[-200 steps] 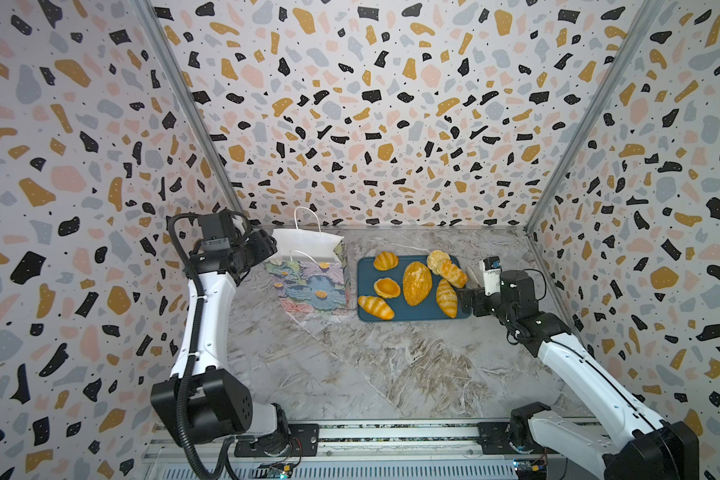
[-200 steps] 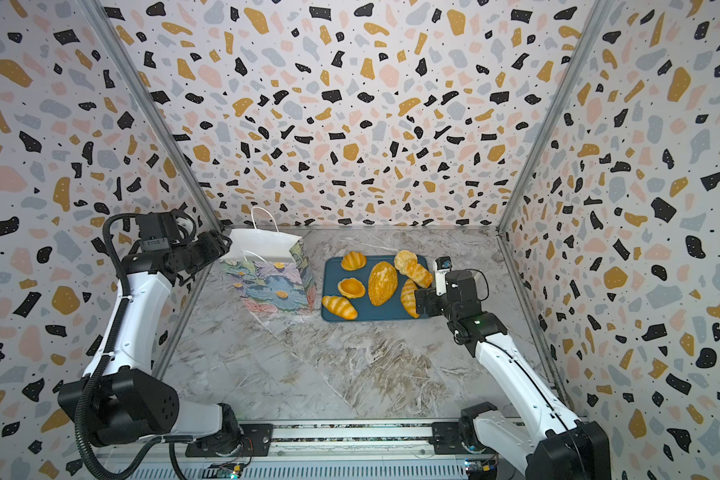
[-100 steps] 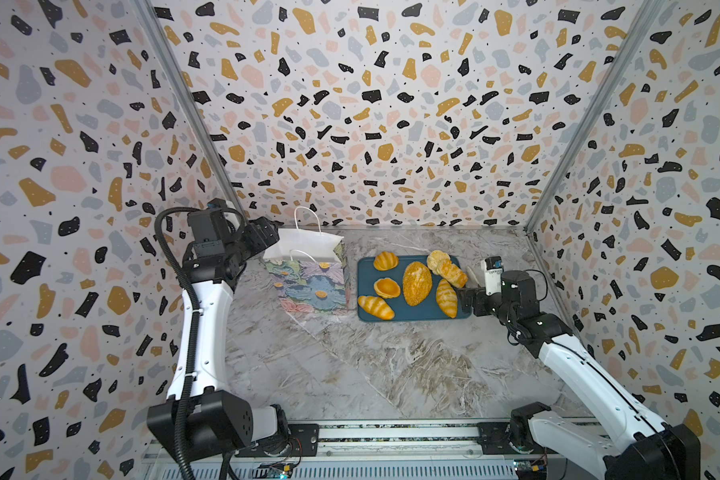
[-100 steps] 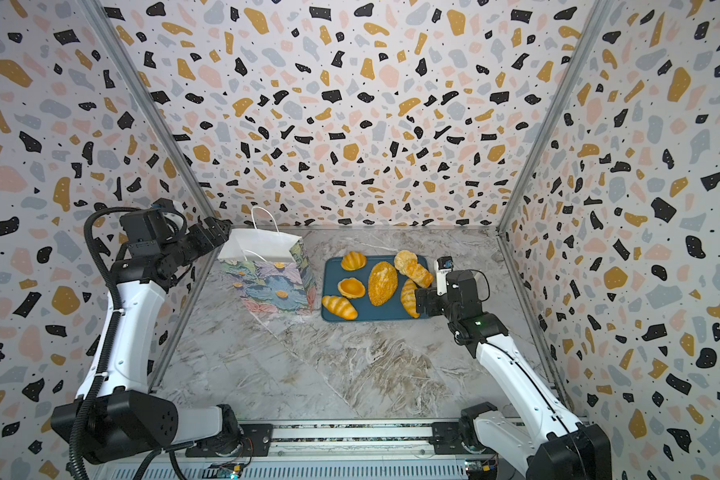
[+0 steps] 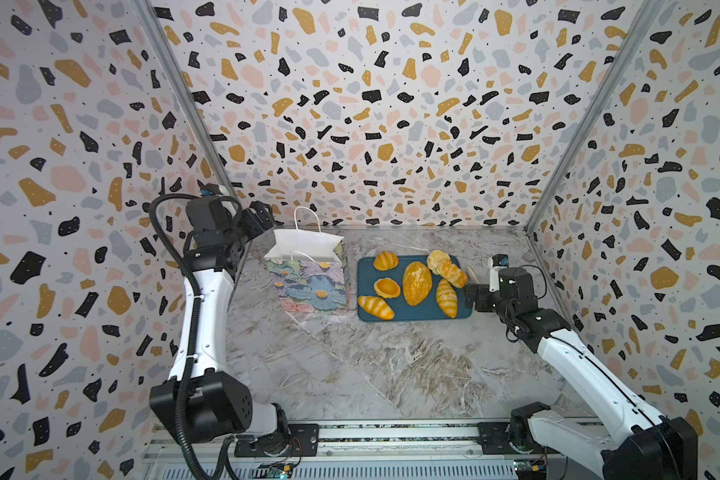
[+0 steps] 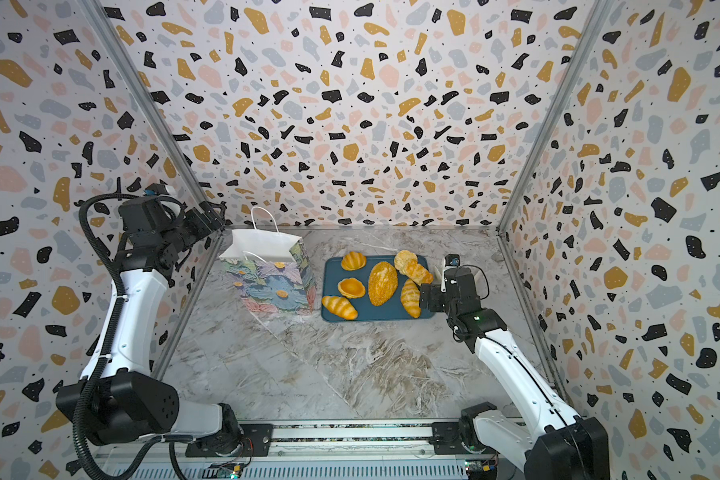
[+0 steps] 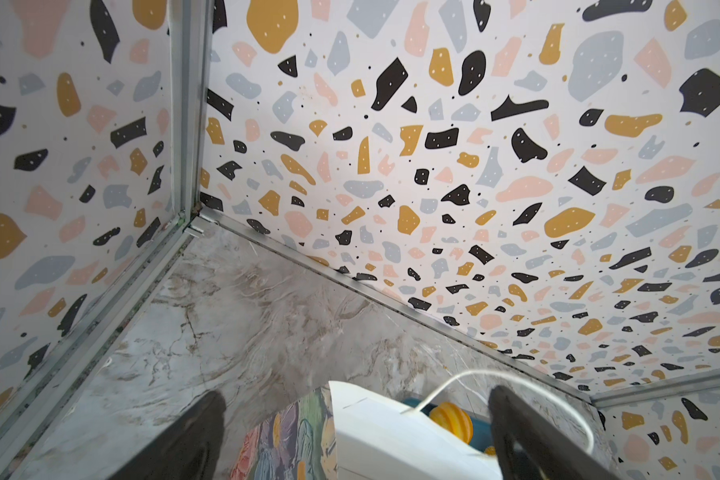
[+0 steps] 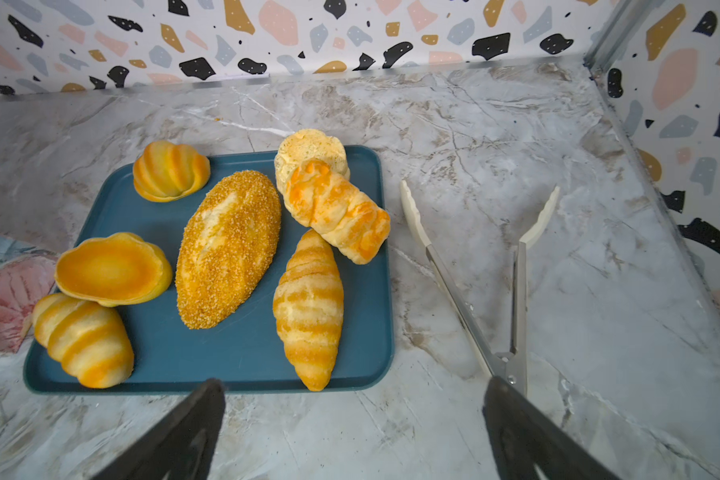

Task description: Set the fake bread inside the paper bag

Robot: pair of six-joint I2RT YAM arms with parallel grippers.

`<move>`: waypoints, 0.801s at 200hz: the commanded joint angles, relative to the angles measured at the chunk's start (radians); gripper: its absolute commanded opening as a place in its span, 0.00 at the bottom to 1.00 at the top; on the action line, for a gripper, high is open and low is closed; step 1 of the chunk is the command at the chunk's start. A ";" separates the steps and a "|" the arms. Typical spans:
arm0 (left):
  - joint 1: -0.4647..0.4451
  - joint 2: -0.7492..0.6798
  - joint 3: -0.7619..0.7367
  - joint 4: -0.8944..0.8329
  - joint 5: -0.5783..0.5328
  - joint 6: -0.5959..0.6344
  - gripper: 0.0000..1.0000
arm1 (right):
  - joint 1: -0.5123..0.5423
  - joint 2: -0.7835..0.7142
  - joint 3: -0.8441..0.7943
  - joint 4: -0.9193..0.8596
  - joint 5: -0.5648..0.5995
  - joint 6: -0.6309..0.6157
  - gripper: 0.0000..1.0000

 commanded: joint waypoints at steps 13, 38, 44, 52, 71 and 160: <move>0.001 0.034 0.048 0.042 -0.028 0.017 0.99 | -0.023 0.046 0.071 -0.070 0.045 0.014 0.99; 0.011 0.024 0.013 0.040 -0.061 0.035 0.99 | -0.061 0.096 0.110 -0.105 0.040 -0.011 0.99; 0.014 0.013 -0.002 0.049 -0.070 0.035 0.99 | -0.072 0.106 0.117 -0.110 0.037 -0.022 0.99; 0.018 0.003 -0.017 0.062 -0.077 0.034 0.99 | -0.088 0.120 0.128 -0.116 0.034 -0.035 0.99; 0.025 -0.013 -0.042 0.073 -0.081 0.041 1.00 | -0.136 0.158 0.159 -0.128 0.009 -0.048 0.99; 0.025 -0.079 -0.147 0.124 -0.135 0.051 1.00 | -0.216 0.343 0.263 -0.132 0.065 -0.087 0.99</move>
